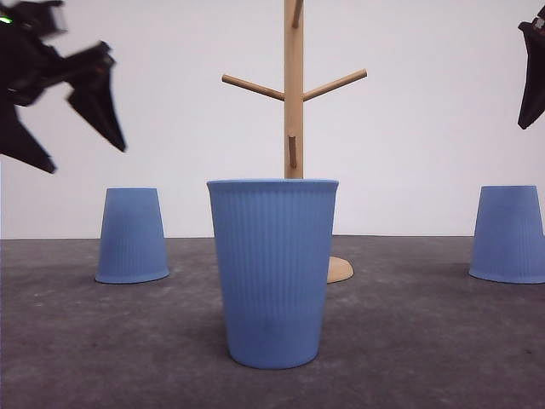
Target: Place three cups
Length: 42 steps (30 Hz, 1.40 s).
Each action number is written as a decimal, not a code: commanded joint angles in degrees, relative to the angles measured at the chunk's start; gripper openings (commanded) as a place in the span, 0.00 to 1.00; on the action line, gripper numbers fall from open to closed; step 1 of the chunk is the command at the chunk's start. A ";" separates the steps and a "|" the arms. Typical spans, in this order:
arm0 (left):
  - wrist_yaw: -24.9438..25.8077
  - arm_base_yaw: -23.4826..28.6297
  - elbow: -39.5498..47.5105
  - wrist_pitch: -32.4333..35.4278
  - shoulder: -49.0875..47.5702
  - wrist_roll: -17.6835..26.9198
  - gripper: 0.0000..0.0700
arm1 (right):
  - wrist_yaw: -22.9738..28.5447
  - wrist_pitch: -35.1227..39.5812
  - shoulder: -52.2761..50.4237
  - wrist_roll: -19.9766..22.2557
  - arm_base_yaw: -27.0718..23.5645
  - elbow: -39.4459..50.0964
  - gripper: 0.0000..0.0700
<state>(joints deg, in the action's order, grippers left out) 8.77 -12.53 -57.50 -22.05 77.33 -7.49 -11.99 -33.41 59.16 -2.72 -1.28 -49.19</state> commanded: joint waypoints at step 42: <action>-6.42 -1.89 -24.61 -7.12 27.15 8.80 0.42 | -0.02 4.24 0.31 0.50 0.00 -0.68 1.00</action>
<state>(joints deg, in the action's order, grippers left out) 2.33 -14.73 -79.85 -29.22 103.29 0.48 -11.99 -29.71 59.16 -2.72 -1.28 -49.19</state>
